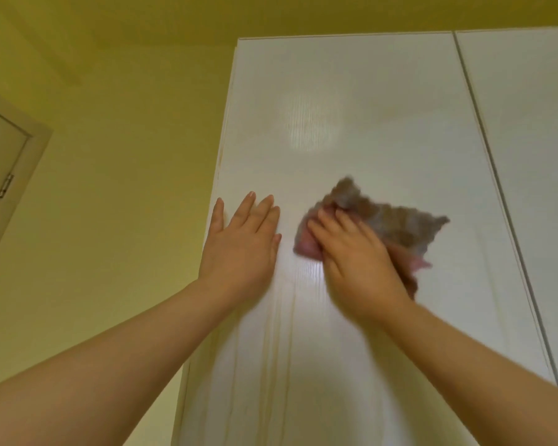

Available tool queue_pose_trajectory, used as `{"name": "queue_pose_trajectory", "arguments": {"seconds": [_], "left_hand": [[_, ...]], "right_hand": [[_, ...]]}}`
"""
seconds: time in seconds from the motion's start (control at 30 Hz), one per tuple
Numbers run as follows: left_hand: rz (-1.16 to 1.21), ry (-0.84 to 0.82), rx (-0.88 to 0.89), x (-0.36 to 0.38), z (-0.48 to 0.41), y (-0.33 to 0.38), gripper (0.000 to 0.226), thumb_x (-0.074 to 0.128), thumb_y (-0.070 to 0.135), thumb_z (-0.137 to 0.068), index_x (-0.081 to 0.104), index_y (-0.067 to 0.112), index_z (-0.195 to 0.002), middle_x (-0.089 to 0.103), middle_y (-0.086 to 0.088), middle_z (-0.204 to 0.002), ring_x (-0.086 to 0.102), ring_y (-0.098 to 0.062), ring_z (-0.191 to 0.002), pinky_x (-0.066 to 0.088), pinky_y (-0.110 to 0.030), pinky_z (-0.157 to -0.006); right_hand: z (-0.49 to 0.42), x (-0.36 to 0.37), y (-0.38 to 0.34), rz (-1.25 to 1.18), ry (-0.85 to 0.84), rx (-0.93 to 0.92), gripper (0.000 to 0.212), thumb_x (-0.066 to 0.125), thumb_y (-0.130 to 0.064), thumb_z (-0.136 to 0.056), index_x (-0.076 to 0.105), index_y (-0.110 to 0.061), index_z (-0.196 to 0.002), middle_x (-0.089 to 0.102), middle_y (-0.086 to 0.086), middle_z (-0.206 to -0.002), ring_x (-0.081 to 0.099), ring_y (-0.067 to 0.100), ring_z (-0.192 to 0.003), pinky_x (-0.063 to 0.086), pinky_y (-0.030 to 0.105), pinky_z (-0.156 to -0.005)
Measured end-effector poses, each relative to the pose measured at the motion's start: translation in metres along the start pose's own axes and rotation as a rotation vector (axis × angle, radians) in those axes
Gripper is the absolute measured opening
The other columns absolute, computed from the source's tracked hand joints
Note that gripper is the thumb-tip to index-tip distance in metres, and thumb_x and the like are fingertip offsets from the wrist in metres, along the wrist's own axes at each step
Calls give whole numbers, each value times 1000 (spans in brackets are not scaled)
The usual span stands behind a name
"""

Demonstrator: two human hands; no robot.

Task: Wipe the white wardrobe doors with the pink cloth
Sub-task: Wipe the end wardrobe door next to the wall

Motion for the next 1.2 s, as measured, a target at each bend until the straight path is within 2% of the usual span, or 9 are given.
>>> {"name": "queue_pose_trajectory", "arguments": {"seconds": [0.13,0.27,0.4,0.47,0.67,0.83,0.93,1.0,1.2], "left_hand": [[-32,23,144,-11,-5,30,53,8,34,-103,-12,21,-150,-17,6,-158,-16,-11,-144,-19,-44,-111],[3,40,199,-16,-22,55,53,8,32,-103,-13,19,-150,-14,5,-158,-11,-10,-145,-18,-42,-112],[47,9,179,-9,-29,67,53,7,34,-103,-10,17,-151,-6,3,-160,-6,-9,-146,-17,-40,-113],[33,-14,160,-7,-27,75,59,5,43,-100,-6,17,-151,0,2,-160,-3,-11,-146,-16,-43,-114],[-35,15,123,-15,-31,87,67,-1,51,-95,10,20,-152,11,-2,-159,6,-16,-147,-17,-46,-114],[97,119,68,-22,-33,87,51,10,38,-101,26,24,-148,28,4,-153,14,-10,-143,-14,-39,-114],[160,169,109,-32,-47,103,49,13,34,-103,20,23,-150,22,7,-155,10,-10,-145,-12,-40,-114],[133,136,162,-27,-52,117,50,12,35,-103,17,22,-151,16,5,-158,11,-11,-145,-11,-41,-115],[38,153,169,-20,-52,127,50,12,36,-102,25,19,-148,25,1,-154,20,-16,-143,-7,-42,-116]], "right_hand": [[0,-13,20,-136,-102,-25,46,32,-15,-98,33,-22,-144,30,-5,-150,25,16,-139,-3,9,-106],[-38,-23,51,48,53,223,49,26,-22,-100,19,-23,-148,16,-3,-156,10,15,-143,-2,26,-113],[24,-8,24,31,-25,67,52,25,-27,-92,39,-19,-141,40,0,-146,33,19,-136,5,27,-112],[34,-16,30,-31,-110,-25,53,22,-33,-93,35,-24,-143,34,-6,-149,26,13,-138,0,23,-113],[-15,-47,110,112,-56,316,51,20,-32,-100,10,-26,-149,5,-3,-157,1,15,-144,-5,30,-113],[45,-23,67,197,-130,109,60,15,-42,-90,27,-23,-146,29,0,-152,30,22,-138,6,33,-109],[14,-40,103,116,-165,128,57,10,-44,-95,12,-28,-149,10,-6,-157,7,13,-143,-14,27,-110],[3,-44,120,135,-128,271,54,9,-42,-97,5,-29,-149,0,-6,-157,-3,12,-144,-11,31,-112],[72,-29,88,188,-149,263,58,13,-42,-92,25,-23,-146,31,0,-150,36,17,-134,14,35,-107]]}}
Point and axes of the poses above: each hand's wrist, its own z-axis away from the middle knuckle, its own x-axis out of the palm, y = z × x, the point moved 5 cm from there along -z, towards the middle knuckle
